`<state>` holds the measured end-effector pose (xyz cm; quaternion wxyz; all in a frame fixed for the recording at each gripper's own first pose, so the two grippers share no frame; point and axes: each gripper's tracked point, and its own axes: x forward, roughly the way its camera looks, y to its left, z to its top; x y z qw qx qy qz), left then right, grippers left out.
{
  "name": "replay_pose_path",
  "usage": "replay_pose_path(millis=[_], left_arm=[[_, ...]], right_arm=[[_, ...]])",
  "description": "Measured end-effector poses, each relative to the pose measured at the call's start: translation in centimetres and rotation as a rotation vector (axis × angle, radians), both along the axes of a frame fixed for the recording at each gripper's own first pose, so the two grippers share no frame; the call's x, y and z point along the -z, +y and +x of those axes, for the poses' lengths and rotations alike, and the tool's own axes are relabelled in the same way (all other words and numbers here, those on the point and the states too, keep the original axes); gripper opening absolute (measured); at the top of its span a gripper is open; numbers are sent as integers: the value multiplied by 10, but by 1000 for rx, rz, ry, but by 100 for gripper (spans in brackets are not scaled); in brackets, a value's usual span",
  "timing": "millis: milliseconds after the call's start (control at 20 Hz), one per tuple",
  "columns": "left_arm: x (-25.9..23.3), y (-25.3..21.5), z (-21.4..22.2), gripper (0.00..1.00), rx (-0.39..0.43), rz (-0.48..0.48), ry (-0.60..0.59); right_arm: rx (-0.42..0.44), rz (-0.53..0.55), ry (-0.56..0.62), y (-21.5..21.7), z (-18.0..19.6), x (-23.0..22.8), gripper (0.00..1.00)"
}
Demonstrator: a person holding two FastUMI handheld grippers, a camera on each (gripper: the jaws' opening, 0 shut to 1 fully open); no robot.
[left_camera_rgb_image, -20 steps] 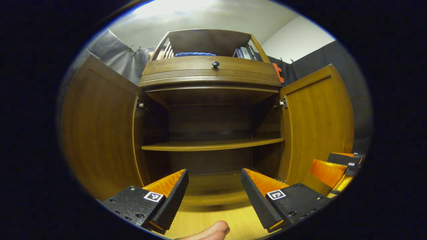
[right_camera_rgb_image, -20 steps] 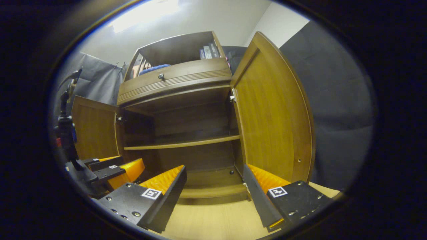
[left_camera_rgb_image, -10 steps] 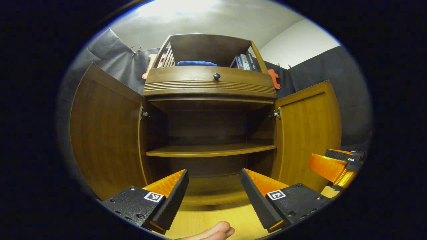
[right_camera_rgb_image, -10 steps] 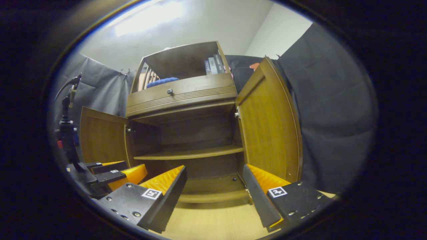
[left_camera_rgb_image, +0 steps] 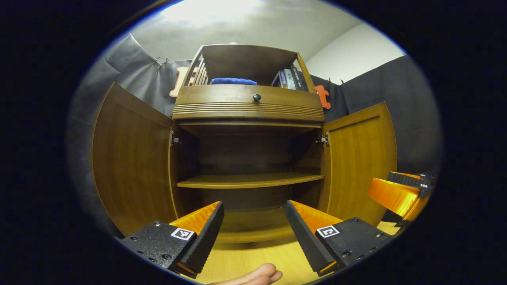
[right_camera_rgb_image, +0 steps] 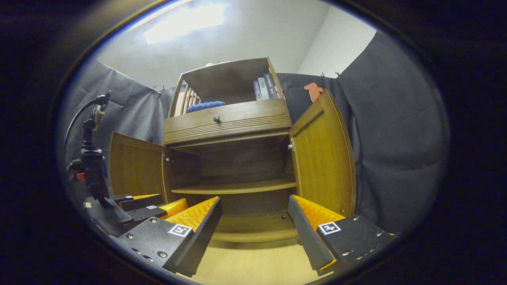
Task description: Open the right door of the double-door shoe cabinet with the right hand, and open the left door with the left hand.
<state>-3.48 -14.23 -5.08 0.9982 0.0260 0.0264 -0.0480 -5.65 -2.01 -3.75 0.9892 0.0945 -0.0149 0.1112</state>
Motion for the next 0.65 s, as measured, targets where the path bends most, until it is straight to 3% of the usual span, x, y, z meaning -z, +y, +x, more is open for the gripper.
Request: replay_pose_path(millis=[500, 650], left_arm=[[8, 5, -13, 99, -6, 0, 14], [5, 8, -16, 94, -11, 16, 12]], right_arm=[[-11, -5, -23, 8, -36, 2, 100], [-21, -12, -37, 12, -42, -4, 100]])
